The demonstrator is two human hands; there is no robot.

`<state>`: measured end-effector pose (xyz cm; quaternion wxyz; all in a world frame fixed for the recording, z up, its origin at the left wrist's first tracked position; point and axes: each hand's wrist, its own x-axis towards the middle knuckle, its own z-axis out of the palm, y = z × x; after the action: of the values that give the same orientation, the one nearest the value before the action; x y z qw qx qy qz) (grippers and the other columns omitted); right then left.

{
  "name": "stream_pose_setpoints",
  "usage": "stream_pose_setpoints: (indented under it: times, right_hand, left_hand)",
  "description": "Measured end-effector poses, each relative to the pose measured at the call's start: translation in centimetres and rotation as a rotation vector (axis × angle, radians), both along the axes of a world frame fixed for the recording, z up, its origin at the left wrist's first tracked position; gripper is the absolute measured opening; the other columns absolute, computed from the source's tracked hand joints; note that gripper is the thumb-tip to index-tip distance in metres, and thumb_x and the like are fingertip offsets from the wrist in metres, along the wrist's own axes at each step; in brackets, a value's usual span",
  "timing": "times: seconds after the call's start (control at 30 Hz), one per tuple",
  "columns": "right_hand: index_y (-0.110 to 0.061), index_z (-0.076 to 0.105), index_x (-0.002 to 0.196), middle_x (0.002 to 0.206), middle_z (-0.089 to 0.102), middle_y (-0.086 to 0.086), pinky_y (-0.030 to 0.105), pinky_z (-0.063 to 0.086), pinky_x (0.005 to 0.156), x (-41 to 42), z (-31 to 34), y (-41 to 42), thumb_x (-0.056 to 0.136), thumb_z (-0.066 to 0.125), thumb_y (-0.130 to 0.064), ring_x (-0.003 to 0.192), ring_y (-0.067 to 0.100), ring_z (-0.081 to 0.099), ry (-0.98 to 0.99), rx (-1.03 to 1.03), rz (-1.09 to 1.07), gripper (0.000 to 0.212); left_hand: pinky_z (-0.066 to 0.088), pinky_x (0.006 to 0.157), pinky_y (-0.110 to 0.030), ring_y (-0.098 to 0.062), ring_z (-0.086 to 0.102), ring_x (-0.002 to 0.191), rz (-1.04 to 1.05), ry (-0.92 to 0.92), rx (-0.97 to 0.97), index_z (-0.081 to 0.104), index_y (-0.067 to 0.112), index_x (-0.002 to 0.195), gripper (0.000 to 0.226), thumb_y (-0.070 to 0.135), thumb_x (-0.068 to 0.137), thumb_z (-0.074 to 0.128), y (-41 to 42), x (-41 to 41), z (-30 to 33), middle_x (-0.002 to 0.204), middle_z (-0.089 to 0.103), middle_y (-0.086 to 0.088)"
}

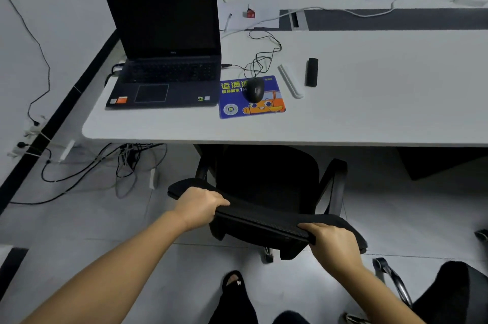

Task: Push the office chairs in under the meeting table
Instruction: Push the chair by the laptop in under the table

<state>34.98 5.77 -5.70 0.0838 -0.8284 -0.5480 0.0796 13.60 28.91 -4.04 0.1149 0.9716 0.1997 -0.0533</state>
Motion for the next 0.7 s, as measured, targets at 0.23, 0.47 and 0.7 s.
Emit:
stream_pose_setpoints:
  times: [0.23,0.47,0.7]
  right_hand:
    - [-0.034,0.073,0.079,0.069,0.074,-0.013,0.019,0.041,0.036,7.8,1.2,5.8,0.043,0.087,-0.015,0.052,0.013,0.067,-0.082,-0.022,0.114,0.043]
    - [-0.035,0.072,0.084,0.075,0.075,-0.011,0.021,0.043,0.042,13.8,1.7,10.1,0.054,0.081,-0.016,0.058,0.017,0.069,-0.094,-0.043,0.191,0.037]
    - [-0.034,0.071,0.093,0.086,0.075,-0.008,0.029,0.047,0.050,16.8,1.6,12.5,0.068,0.070,-0.015,0.072,0.022,0.070,-0.043,-0.010,0.221,0.032]
  left_hand:
    - [0.053,0.082,-0.037,-0.027,0.066,0.100,0.123,-0.027,-0.134,0.067,0.020,0.111,0.040,-0.001,0.079,0.054,2.6,5.1,-0.7,0.112,0.071,-0.003]
    - [0.053,0.082,-0.039,-0.028,0.065,0.098,0.219,0.023,-0.140,0.068,0.021,0.109,0.039,0.000,0.079,0.052,4.9,9.6,-0.2,0.111,0.071,-0.002]
    - [0.043,0.098,-0.032,-0.019,0.055,0.118,0.214,0.118,-0.111,0.054,0.027,0.127,0.043,0.011,0.087,0.051,7.2,12.4,0.3,0.132,0.059,0.005]
